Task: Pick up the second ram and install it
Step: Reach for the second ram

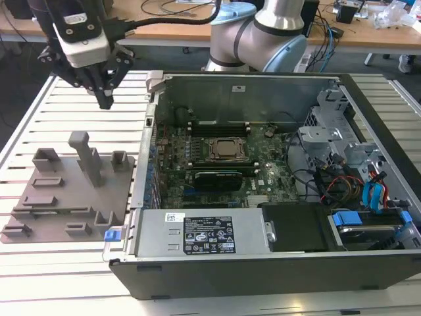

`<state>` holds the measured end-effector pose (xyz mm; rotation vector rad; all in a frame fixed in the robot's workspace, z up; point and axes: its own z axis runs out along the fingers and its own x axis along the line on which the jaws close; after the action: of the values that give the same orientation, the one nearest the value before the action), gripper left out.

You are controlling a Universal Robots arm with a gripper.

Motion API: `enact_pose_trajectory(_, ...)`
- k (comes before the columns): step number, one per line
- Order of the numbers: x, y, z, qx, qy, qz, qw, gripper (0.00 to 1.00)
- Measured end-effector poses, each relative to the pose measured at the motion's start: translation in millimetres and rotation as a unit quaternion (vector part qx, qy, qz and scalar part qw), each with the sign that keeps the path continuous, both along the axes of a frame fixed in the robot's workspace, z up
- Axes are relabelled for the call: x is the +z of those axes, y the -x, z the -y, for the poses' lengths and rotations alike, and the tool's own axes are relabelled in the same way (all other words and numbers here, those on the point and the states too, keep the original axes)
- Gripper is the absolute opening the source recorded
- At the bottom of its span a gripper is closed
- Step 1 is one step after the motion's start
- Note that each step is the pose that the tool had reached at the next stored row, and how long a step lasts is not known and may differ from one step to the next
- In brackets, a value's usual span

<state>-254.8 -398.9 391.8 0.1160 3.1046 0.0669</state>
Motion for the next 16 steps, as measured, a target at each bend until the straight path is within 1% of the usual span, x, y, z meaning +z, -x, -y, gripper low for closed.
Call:
enact_pose_trajectory(1, -0.5, 11.5, 1.3, 0.0, 0.0, 0.0001, 1.0, 0.1)
enact_pose_trajectory(2, -0.9, 19.3, 5.0, 0.0, 0.0, 0.0001, 1.0, 0.1)
enact_pose_trajectory(5, -2.2, 33.2, 19.1, 0.0, 0.0, 0.0003, 1.0, 0.1)
enact_pose_trajectory(6, -2.7, 39.4, 24.7, 0.0, 0.0, 0.0003, 1.0, 0.1)
enact_pose_trajectory(7, -3.0, 45.3, 29.0, 0.0, 0.0, 0.0005, 1.0, 0.1)
enact_pose_trajectory(9, -3.3, 51.6, 33.0, 0.0, 0.0, 0.0006, 1.0, 0.1)
enact_pose_trajectory(11, -4.0, 65.4, 38.3, 0.0, 0.0, 0.0008, 1.0, 0.1)
enact_pose_trajectory(13, -4.5, 75.7, 41.2, 0.0, 0.0, 0.0009, 1.0, 0.1)
enact_pose_trajectory(16, -5.9, 94.8, 46.4, 0.0, 0.0, 0.0009, 1.0, 0.1)
